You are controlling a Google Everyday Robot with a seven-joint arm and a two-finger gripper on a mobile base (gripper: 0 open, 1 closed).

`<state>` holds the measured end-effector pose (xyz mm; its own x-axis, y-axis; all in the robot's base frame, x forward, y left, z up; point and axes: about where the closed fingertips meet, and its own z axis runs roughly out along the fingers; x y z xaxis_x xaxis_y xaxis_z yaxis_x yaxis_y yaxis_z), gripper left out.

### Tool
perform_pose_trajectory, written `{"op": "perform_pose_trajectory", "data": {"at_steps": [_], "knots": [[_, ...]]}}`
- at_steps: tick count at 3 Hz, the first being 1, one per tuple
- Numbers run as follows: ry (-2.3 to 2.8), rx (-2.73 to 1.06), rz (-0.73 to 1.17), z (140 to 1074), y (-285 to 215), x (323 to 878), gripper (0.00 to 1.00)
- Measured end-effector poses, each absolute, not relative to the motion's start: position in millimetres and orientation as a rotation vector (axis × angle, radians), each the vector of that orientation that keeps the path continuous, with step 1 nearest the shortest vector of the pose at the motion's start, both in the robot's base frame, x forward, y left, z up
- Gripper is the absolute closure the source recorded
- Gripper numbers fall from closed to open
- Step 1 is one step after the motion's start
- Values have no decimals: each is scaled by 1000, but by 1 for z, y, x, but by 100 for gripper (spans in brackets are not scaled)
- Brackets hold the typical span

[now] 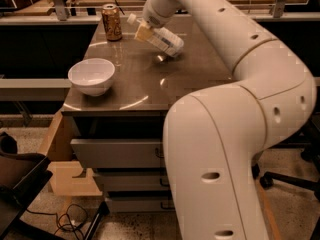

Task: Knock blue plastic bottle over

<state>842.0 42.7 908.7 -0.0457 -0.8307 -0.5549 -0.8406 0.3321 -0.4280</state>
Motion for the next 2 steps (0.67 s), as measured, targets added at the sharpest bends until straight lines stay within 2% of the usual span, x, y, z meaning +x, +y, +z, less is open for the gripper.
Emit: {"op": "perform_pose_trajectory", "data": {"at_steps": [1,2], "knots": [[1829,-1560,112,880,76,841,100],[1822,-1594,234,855,104,841,82]]}}
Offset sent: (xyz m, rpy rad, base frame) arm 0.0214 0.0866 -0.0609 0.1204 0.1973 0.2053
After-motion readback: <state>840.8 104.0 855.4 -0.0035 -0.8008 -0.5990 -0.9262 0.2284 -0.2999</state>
